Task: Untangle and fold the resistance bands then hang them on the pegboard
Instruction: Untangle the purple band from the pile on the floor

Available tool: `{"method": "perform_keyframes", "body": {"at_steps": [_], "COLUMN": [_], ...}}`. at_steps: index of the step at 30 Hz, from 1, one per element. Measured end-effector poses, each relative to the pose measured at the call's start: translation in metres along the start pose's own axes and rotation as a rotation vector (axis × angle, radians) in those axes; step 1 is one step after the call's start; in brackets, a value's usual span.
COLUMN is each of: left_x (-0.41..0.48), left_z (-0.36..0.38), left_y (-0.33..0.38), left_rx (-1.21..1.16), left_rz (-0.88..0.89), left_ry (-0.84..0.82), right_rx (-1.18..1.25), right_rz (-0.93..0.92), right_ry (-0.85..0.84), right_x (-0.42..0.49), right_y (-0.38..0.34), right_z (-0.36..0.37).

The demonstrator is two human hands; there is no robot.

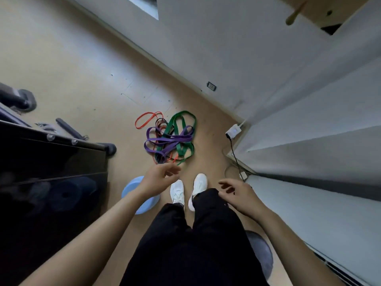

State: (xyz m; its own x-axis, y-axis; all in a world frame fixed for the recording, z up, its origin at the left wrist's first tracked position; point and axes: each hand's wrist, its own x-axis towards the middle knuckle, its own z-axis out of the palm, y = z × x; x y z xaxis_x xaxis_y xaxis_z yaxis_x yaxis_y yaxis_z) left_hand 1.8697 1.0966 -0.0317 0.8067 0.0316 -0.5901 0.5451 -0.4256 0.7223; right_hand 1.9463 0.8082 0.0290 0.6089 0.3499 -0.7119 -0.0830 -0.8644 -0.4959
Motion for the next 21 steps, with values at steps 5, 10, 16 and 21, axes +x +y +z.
{"method": "perform_keyframes", "body": {"at_steps": [5,10,16,21], "left_x": [0.046,0.084,0.129,0.176], "left_z": [-0.033,-0.067,-0.113,-0.15], "left_y": [0.013,0.024,0.018,-0.02], "left_rx": [-0.049,-0.242,-0.247,-0.211], "left_rz": [-0.076,-0.113,-0.173,-0.21], "left_ry": [0.086,0.248,0.237,0.157], "right_rx": [-0.008,-0.051,-0.071,-0.065], "right_rz": [-0.085,-0.158,-0.15,-0.114], "right_ry": [-0.092,-0.156,-0.178,-0.151], "right_x": [0.086,0.164,0.232,0.288], "right_y": [-0.034,-0.063,-0.103,-0.127], "right_z": [-0.034,-0.06,-0.063,-0.034]}}
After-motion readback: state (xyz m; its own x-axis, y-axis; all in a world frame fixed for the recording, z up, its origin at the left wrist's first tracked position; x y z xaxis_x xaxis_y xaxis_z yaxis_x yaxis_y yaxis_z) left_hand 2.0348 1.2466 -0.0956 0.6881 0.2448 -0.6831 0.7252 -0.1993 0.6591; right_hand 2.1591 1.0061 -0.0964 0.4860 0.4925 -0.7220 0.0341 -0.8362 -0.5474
